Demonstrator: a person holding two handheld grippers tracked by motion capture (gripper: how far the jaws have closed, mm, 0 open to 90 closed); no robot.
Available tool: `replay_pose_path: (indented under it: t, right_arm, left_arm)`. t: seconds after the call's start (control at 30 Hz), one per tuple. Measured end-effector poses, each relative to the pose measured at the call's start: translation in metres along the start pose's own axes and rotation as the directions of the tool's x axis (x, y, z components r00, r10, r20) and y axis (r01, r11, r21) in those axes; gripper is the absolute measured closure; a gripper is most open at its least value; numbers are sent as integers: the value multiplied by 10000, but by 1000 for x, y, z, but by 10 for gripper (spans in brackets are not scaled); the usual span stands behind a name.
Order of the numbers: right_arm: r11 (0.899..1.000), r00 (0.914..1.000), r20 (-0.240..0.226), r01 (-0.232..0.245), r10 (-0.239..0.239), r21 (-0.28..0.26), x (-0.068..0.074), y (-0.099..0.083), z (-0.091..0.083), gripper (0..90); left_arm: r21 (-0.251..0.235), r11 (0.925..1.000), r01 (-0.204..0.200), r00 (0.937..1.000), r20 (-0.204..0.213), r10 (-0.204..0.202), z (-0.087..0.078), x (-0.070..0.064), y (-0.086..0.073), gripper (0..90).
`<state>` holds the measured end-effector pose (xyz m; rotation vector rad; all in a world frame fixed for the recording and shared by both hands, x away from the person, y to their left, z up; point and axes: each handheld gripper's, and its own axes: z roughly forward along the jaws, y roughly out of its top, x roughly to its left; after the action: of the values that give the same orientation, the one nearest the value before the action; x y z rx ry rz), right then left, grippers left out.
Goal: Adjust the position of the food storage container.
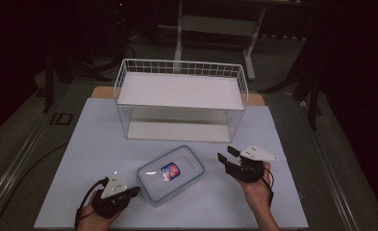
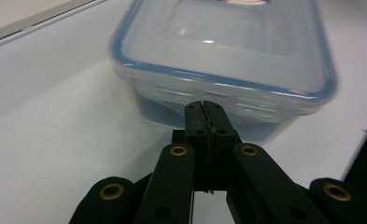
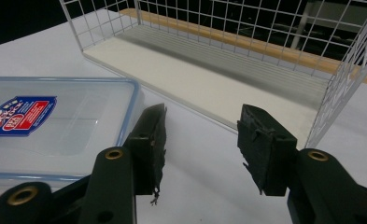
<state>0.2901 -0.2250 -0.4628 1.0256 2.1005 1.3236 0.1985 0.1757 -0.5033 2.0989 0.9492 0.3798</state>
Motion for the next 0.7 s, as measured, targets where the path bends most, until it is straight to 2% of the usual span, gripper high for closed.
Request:
replay_pose_path:
  t: [0.27, 0.43, 0.63, 0.7]
  right_arm:
    - [9998, 9999, -37, 107, -107, 148, 1, -1, 4, 512]
    - [9994, 9998, -45, 176, -175, 293, 1, -1, 8, 517]
    - [9979, 9998, -46, 173, -170, 625, -2, -5, 17, 582]
    - [9974, 10000, 4, 98, -99, 712, -3, -7, 20, 602]
  left_arm:
    - [-10, 9998, 203, 9992, -349, -203, 8, 9, 8, 898]
    - [-50, 9992, 394, 9976, -565, -396, 21, 17, 19, 898]
    - [-118, 9979, 641, 9954, -712, -648, 36, 24, 33, 898]
    - [-288, 9968, 749, 9943, -742, -769, 40, 26, 38, 898]
